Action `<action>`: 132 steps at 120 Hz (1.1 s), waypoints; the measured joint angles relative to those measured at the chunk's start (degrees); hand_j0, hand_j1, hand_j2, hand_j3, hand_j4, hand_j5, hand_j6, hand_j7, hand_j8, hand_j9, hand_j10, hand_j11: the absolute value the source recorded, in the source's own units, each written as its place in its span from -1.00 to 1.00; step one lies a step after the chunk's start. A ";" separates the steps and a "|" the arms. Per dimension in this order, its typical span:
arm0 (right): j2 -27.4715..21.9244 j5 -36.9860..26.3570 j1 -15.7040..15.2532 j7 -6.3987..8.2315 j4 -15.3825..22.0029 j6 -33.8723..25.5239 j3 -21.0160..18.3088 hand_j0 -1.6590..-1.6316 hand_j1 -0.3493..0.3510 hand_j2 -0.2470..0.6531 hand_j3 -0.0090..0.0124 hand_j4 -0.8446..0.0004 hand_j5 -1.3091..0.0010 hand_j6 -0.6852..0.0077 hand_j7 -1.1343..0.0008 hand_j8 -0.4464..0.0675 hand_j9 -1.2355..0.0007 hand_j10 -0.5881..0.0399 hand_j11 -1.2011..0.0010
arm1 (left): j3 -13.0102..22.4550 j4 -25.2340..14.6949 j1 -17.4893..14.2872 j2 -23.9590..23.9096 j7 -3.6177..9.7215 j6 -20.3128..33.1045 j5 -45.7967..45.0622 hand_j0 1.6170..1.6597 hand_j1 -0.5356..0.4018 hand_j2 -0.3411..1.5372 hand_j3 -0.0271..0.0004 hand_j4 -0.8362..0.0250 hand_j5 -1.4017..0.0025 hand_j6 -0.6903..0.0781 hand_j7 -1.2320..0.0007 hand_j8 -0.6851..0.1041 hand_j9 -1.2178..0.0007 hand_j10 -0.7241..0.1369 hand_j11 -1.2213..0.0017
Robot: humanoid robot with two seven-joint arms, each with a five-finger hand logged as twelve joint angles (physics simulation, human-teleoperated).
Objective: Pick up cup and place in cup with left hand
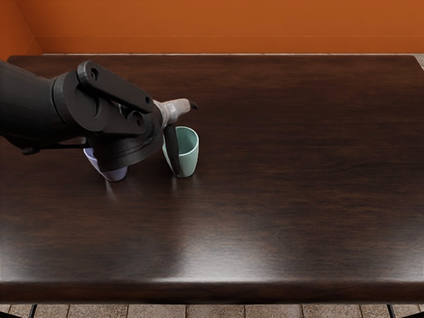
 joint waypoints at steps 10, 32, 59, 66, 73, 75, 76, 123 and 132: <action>0.00 0.00 0.00 0.00 0.00 0.00 0.00 -0.93 -0.95 -0.46 -0.16 0.97 0.97 0.94 0.97 0.69 0.97 0.83 0.97 | -0.26 0.08 0.86 0.00 -0.01 0.23 -0.23 0.92 0.61 -0.61 0.97 0.69 0.80 0.51 0.77 0.46 0.77 0.43 0.77; 0.00 0.00 0.00 0.01 0.00 0.00 0.00 -0.93 -0.95 -0.46 -0.16 0.97 0.97 0.94 0.97 0.69 0.97 0.83 0.97 | -0.57 0.41 2.39 0.00 -0.01 0.94 -0.37 0.92 0.47 -0.60 0.97 0.56 0.69 0.37 0.66 0.32 0.65 0.30 0.65; 0.00 0.00 0.00 0.00 -0.01 0.00 0.01 -0.93 -0.95 -0.46 -0.16 0.97 0.97 0.94 0.97 0.69 0.97 0.83 0.97 | -0.85 0.70 2.98 0.00 -0.01 1.23 -0.41 0.92 0.31 -0.59 0.97 0.42 0.58 0.21 0.53 0.17 0.52 0.16 0.52; 0.00 0.00 0.00 0.00 0.00 0.00 0.00 -0.93 -0.95 -0.46 -0.16 0.97 0.97 0.94 0.97 0.69 0.97 0.83 0.97 | -0.85 0.91 4.26 0.00 -0.01 2.05 -0.33 0.92 0.29 -0.59 0.97 0.40 0.57 0.11 0.51 0.12 0.50 0.14 0.50; 0.00 0.00 0.00 0.00 0.00 0.00 0.00 -0.93 -0.95 -0.46 -0.16 0.97 0.97 0.94 0.97 0.69 0.97 0.83 0.97 | -0.85 1.03 4.33 0.00 -0.01 3.54 -0.41 0.92 0.27 -0.59 0.97 0.38 0.55 0.12 0.49 0.11 0.49 0.12 0.49; 0.00 0.00 0.00 0.01 0.00 0.00 0.00 -0.93 -0.95 -0.46 -0.16 0.97 0.97 0.94 0.97 0.69 0.97 0.83 0.97 | -0.86 1.05 4.33 0.00 -0.01 3.85 -0.44 0.92 0.27 -0.58 0.97 0.38 0.55 0.12 0.49 0.11 0.48 0.12 0.48; 0.00 0.00 0.00 0.01 0.00 0.00 0.00 -0.93 -0.95 -0.46 -0.16 0.97 0.97 0.94 0.97 0.69 0.97 0.83 0.97 | -0.87 1.06 4.33 0.00 -0.01 3.98 -0.45 0.92 0.27 -0.58 0.97 0.38 0.55 0.12 0.49 0.11 0.48 0.12 0.48; 0.00 0.00 0.00 0.00 0.00 0.00 0.00 -0.93 -0.95 -0.46 -0.16 0.97 0.97 0.94 0.97 0.69 0.97 0.83 0.97 | -1.43 1.21 4.73 0.00 0.32 5.22 -0.84 0.78 -0.45 -0.30 0.97 0.22 0.04 0.32 -0.14 0.30 -0.15 -0.11 -0.13; 0.00 0.00 0.00 0.01 0.00 0.00 0.00 -0.93 -0.95 -0.46 -0.16 0.97 0.97 0.94 0.97 0.69 0.97 0.83 0.97 | -1.38 1.14 3.85 0.00 0.32 5.09 -1.57 0.72 -0.35 -0.37 0.97 0.21 -0.06 0.39 -0.23 0.32 -0.23 -0.09 -0.21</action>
